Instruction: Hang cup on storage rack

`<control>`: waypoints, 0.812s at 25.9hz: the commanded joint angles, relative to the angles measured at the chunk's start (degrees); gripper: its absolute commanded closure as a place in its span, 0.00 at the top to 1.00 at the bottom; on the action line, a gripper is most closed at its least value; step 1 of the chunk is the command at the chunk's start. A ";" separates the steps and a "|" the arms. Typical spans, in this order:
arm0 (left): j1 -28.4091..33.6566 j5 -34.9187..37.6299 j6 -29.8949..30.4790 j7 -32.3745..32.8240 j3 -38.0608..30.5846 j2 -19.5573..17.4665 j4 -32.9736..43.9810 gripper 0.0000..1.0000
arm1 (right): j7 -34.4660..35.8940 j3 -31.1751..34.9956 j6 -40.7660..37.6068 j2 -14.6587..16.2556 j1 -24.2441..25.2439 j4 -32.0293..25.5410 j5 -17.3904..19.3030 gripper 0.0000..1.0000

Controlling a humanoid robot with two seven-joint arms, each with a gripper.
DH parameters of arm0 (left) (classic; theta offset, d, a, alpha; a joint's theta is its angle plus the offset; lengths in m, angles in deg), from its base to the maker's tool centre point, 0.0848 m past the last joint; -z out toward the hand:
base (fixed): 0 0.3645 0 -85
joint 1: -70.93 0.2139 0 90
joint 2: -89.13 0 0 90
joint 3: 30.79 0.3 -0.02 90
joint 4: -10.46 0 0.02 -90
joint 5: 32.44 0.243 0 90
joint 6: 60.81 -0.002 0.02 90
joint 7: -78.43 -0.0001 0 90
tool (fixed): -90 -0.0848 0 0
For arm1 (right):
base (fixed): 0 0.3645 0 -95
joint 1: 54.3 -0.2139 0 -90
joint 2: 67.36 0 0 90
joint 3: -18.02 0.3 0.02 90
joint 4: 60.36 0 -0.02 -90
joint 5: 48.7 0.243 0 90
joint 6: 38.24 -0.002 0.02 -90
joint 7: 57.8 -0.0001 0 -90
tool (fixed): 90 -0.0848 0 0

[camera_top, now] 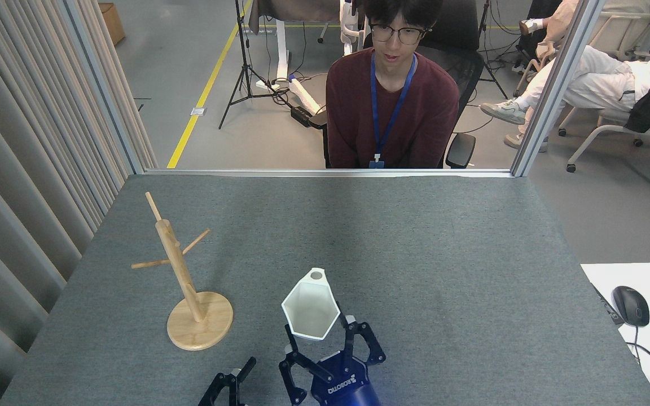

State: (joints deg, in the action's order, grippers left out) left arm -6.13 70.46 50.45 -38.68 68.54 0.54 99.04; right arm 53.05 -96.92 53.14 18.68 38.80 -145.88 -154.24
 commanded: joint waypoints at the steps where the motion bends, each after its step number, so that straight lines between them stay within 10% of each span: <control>1: -0.02 0.38 -0.08 0.04 0.43 0.17 0.01 1.00 | 0.15 -2.92 0.64 -0.35 0.76 0.44 -1.42 0.60; 21: -0.63 0.20 -0.08 -0.31 0.25 0.35 -0.16 1.00 | 0.50 -8.99 1.61 0.53 6.48 0.09 -4.05 0.60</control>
State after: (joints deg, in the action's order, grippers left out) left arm -6.76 70.72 50.36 -38.82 68.83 0.89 98.87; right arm 53.46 -104.77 54.84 19.17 44.96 -145.78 -157.40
